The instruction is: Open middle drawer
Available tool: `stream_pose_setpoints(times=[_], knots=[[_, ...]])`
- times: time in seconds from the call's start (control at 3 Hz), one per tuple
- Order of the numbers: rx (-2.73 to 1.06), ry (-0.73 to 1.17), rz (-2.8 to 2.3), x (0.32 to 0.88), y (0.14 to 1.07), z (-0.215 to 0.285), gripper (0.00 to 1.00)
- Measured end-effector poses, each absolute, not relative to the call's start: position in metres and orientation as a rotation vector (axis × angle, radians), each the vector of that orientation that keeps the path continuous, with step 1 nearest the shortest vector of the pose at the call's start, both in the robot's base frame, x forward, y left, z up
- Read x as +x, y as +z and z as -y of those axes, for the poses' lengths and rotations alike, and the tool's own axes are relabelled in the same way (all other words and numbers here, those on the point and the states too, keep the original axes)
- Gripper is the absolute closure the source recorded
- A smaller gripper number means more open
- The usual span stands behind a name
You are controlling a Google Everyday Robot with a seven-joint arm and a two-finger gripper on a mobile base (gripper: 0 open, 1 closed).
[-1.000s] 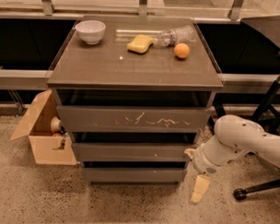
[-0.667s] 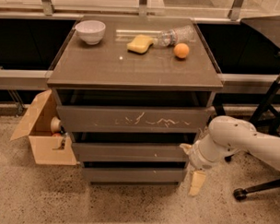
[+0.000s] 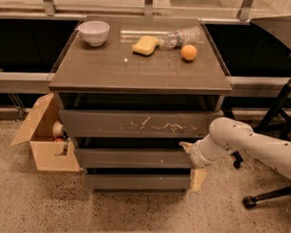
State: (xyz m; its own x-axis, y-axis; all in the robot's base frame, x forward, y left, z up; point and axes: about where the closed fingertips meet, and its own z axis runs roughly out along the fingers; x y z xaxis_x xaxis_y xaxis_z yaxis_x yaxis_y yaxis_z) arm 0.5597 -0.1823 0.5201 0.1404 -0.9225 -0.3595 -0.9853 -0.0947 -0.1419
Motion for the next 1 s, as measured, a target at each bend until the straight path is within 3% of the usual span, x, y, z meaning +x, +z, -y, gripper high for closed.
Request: stream_pose_setpoints(times=[1.0], knots=[[-2.074,0.258,-1.740,0.596,0.475,0.167,0.00]])
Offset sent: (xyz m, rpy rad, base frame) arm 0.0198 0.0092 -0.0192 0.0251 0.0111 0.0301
